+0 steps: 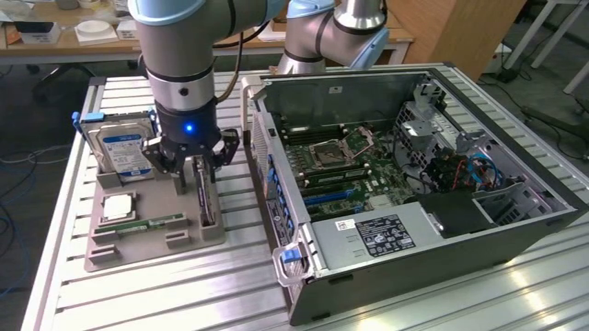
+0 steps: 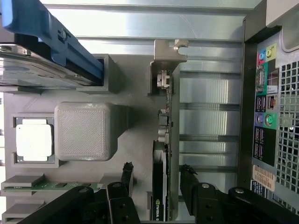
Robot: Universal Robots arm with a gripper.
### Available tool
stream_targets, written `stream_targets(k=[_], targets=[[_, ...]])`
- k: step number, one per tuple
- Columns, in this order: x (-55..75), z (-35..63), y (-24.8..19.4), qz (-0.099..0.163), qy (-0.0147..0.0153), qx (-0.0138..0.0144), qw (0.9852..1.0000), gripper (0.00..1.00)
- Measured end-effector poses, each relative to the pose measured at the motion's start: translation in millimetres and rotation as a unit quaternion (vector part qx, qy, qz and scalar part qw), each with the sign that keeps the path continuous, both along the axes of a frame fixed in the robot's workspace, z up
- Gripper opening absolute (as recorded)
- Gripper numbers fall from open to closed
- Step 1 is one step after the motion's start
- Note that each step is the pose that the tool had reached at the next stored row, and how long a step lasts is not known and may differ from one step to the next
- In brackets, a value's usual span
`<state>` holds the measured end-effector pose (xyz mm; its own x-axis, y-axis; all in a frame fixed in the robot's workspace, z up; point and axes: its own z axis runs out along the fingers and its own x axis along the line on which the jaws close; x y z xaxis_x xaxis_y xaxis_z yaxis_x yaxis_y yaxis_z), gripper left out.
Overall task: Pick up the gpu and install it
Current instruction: 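Pick up the gpu and move the gpu toward the slot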
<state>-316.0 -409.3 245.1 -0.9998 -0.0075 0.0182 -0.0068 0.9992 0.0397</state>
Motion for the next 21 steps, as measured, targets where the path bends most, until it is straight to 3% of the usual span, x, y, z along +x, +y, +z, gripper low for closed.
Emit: stream_targets(k=[4, 18, 21], targets=[[0.2, -2.6, -1.0, 0.000, -0.0003, 0.0002, 1.0000, 0.53], [1.5, -26.7, -1.7, -0.004, -0.0001, 0.0001, 1.0000, 0.53], [1.5, -27.5, -1.8, -0.004, 0.0000, 0.0000, 1.0000, 0.53]])
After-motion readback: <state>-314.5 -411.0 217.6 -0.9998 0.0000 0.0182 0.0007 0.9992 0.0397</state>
